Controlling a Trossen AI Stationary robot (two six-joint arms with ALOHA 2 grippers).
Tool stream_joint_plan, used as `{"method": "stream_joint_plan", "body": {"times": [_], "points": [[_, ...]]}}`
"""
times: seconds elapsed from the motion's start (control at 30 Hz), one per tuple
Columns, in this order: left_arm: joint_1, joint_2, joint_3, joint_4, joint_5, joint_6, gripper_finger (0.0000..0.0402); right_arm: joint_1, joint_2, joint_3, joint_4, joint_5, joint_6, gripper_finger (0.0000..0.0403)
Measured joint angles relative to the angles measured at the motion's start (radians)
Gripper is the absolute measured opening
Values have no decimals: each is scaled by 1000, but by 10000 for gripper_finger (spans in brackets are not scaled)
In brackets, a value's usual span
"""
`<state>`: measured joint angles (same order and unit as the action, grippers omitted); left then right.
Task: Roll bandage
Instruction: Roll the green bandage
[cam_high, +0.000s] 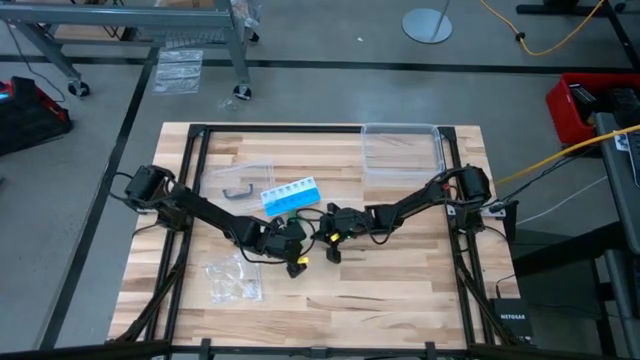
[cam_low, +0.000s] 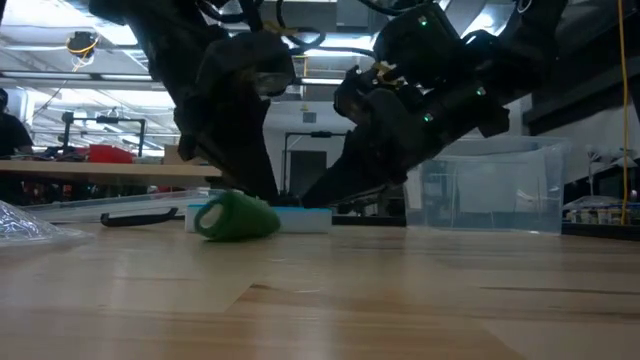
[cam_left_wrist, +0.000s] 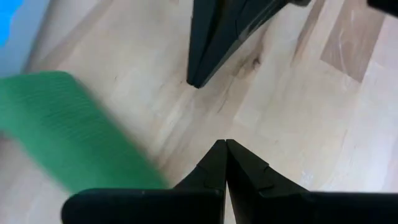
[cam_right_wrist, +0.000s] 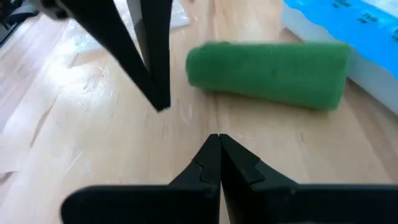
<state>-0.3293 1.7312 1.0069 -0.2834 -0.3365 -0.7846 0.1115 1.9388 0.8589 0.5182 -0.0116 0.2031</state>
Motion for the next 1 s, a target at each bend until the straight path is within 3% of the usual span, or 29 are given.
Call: {"method": "stream_joint_plan", "body": {"times": [0.4,0.67,1.0], "points": [[-5,-97,0,-178,-194,-55,0,-1,-41,0,-129,0,-3,4],[9,-89,-2,-324,-203,-145,0,-1,-59,0,-137,-8,-25,4],[66,-44,-2,-323,-209,-145,0,-1,-59,0,-184,-8,-25,14]]}}
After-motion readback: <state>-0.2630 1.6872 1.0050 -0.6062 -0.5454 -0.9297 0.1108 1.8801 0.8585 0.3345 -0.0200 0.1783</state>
